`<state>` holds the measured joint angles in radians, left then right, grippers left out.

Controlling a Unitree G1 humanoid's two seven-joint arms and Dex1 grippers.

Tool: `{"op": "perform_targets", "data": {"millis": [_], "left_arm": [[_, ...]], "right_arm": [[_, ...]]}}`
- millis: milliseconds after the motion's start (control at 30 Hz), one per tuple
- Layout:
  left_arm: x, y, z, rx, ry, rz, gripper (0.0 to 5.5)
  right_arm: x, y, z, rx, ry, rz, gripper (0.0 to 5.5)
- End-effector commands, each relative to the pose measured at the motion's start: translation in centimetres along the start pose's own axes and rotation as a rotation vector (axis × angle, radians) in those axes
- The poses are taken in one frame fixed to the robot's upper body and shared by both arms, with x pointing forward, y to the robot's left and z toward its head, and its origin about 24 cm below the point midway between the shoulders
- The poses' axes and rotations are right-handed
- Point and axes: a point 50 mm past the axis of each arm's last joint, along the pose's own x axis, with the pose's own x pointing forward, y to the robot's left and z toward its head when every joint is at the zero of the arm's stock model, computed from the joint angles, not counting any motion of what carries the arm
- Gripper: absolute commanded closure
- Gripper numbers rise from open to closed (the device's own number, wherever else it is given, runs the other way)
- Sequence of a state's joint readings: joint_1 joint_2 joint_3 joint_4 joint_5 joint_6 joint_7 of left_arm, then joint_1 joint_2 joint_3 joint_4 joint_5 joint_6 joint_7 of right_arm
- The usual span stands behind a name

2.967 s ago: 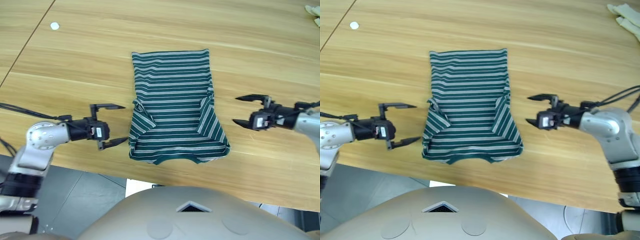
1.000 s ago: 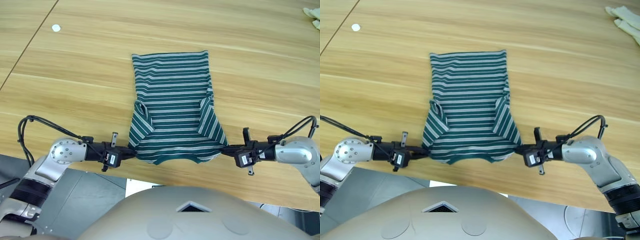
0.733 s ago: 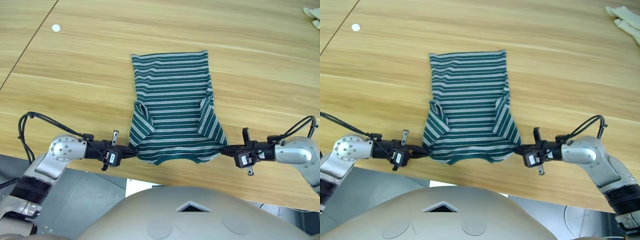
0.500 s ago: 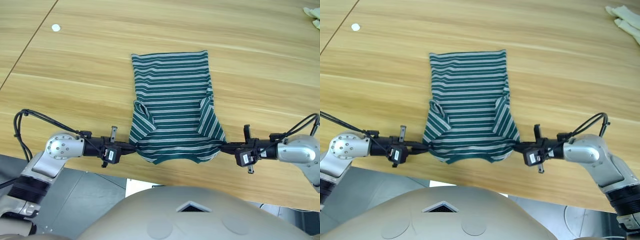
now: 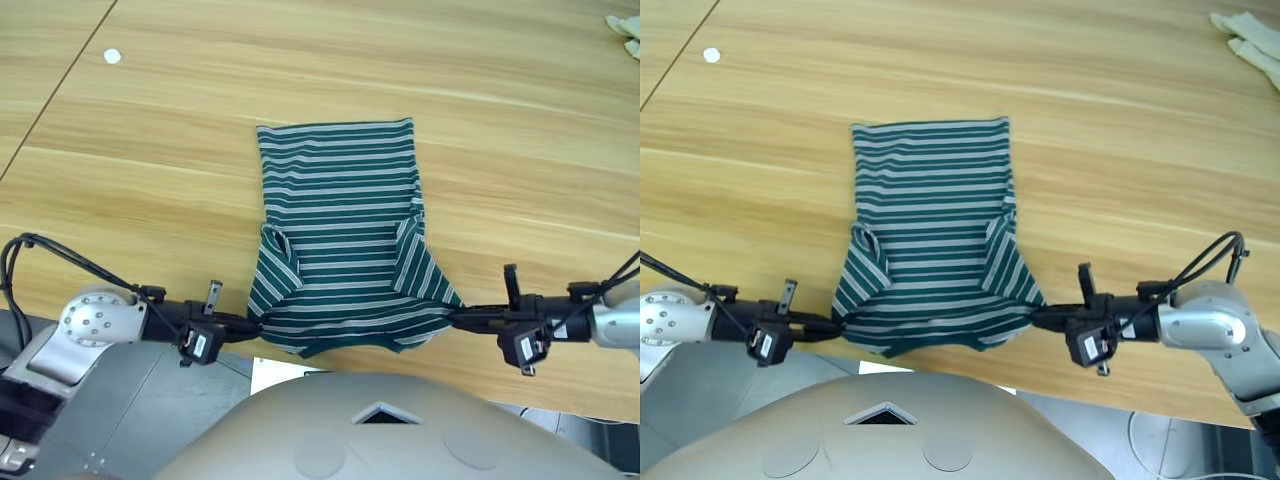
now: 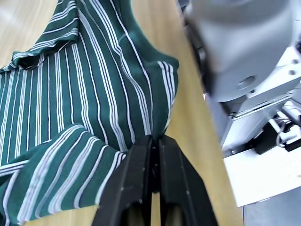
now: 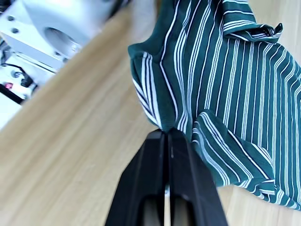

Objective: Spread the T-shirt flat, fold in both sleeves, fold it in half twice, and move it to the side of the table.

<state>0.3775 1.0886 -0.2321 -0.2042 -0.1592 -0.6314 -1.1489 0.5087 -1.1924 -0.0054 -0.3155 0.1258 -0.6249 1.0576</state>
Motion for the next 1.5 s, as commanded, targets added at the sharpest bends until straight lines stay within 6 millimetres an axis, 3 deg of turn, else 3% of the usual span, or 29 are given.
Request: {"op": "perform_targets", "data": {"millis": [33,100,300,533,700,967,1167,1500], "left_arm": [[-0.6,-0.6,1.1,-0.001,-0.041,-0.021,5.47],[-0.7,-0.7,1.5,-0.002,-0.068,-0.032,5.47],[-0.2,3.1,-1.5,-0.088,-0.091,0.115,5.47],[-1.0,10.0,-4.7,-0.138,-0.116,0.442,5.47],[-0.9,13.5,-6.2,-0.193,-0.114,0.566,5.47],[-1.5,17.0,-7.2,-0.270,-0.160,0.715,5.47],[-2.3,18.8,-7.5,-0.322,-0.202,0.799,5.47],[-0.9,19.9,-9.8,-0.488,-0.001,0.872,5.47]], "right_arm": [[-0.7,0.4,1.0,-0.020,-0.028,0.026,5.50],[-0.8,0.6,1.4,-0.025,-0.046,0.033,5.50],[0.5,-1.3,-0.1,-0.039,0.015,-0.040,5.50],[1.6,-7.5,-2.6,-0.098,0.129,-0.222,5.50],[2.1,-11.9,-4.4,-0.118,0.213,-0.303,5.50],[3.0,-17.6,-7.0,-0.110,0.322,-0.407,5.50],[3.7,-20.7,-7.8,-0.116,0.361,-0.448,5.50],[6.8,-22.8,-8.0,-0.130,0.381,-0.440,5.50]]}}
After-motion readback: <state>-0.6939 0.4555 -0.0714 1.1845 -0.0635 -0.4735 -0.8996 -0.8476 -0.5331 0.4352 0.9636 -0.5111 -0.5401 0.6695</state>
